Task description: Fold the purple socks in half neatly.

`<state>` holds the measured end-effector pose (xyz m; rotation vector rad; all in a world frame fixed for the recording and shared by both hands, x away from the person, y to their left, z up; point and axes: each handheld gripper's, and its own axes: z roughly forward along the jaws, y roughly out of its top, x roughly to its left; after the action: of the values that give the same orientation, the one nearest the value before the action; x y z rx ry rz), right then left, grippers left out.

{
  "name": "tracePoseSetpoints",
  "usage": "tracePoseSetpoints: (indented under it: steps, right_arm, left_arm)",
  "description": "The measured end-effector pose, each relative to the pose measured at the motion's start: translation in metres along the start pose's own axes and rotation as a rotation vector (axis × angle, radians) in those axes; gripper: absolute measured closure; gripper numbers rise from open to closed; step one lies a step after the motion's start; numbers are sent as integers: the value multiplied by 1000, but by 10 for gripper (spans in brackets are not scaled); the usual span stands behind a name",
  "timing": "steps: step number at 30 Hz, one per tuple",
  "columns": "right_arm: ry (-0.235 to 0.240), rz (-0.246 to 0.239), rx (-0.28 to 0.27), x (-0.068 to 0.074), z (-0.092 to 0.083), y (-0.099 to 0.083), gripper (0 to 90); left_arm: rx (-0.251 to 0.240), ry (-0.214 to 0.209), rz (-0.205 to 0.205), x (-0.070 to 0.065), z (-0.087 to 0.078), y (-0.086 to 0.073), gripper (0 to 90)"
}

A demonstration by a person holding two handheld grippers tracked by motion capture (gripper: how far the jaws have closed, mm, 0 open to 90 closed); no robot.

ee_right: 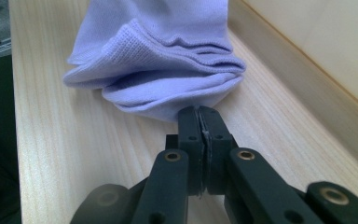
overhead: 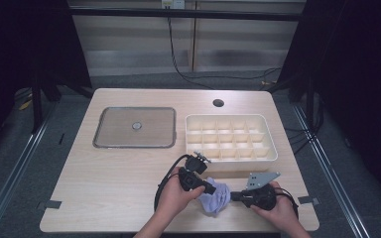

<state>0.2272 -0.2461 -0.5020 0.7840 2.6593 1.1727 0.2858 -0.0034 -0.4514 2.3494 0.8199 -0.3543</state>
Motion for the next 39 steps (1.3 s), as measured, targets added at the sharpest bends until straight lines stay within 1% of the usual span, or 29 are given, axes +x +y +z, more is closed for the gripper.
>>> tracePoseSetpoints:
  steps: [2,4,6,7,9,10,12,13,16,19,23,27,29,30,31,32,35,37,39]
  right_arm:
    - [0,1,0,0,0,0,886]
    - [-1,1,0,0,0,0,885]
    - [-1,0,0,0,0,0,885]
    - [-1,2,-1,0,0,0,884]
    - [0,4,-1,0,0,0,884]
    - [0,4,-1,0,0,0,883]
    - [-1,1,-1,0,0,0,884]
    - [-1,0,-1,0,0,0,884]
    - [-1,0,-1,0,0,0,884]
    - [-1,-2,-1,0,0,0,884]
    - [0,0,-3,0,0,-1,884]
    - [0,0,-3,0,0,-1,884]
    - [2,2,-5,0,0,-1,884]
    - [2,4,-6,0,0,-1,884]
    - [3,4,-7,-1,0,-1,884]
    - [3,4,-7,-1,0,-1,884]
    - [3,4,-7,-1,0,-1,884]
    - [3,8,-7,0,0,-1,884]
    - [3,3,-8,-1,0,-1,884]
  left_arm:
    - [11,4,9,-1,9,-3,783]
    - [19,2,4,-2,16,-4,791]
    - [23,6,6,-2,18,-4,791]
    - [30,4,3,-2,24,-5,794]
    - [36,4,7,-2,25,-5,794]
    - [47,10,8,-3,28,-6,794]
    - [48,11,14,-3,29,-6,791]
    - [40,7,11,-3,29,-6,790]
    - [37,7,10,-4,27,-6,775]
    - [15,6,15,-5,18,-5,747]
    - [-4,8,18,-1,7,-4,719]
    - [-25,22,2,5,-1,-6,708]
    - [-39,27,-13,7,-4,-7,700]
    - [-38,26,-16,9,-6,-7,699]
    - [-37,37,-18,10,-7,-8,697]
    - [-41,33,-26,11,-8,-9,694]
    - [-38,37,-31,16,-10,-12,685]
    - [-39,41,-52,18,-10,-14,682]
    - [-35,34,-54,20,-10,-15,672]
